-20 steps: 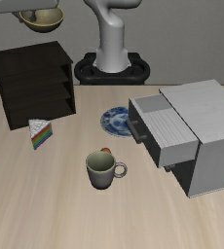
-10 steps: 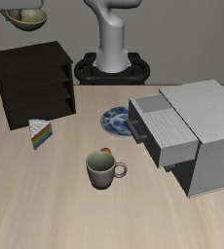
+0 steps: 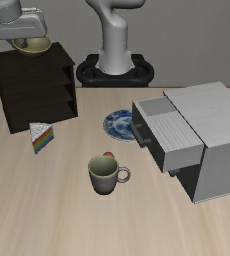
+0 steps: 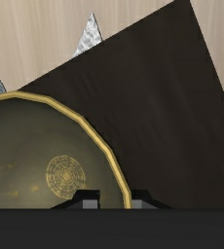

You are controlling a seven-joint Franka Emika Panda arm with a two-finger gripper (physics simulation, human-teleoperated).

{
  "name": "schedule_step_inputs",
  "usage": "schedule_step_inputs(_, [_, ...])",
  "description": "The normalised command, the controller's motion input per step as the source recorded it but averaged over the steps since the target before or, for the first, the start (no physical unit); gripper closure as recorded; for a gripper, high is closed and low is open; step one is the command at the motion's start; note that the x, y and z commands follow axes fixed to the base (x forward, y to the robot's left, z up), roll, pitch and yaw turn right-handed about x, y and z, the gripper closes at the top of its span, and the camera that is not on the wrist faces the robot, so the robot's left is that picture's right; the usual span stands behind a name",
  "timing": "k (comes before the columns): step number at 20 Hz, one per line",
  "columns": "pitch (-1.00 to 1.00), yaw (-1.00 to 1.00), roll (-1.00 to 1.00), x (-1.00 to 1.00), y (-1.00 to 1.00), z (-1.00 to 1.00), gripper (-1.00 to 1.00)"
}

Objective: Pick up the bowl and place it on the top of the wooden shelf

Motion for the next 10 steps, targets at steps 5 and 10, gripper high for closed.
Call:
schedule_step_inputs(5, [0.0, 0.0, 0.0, 0.0, 0.0, -0.2, -1.0])
schedule_step_inputs(10, [0.0, 0.0, 0.0, 0.0, 0.0, 0.0, -1.0])
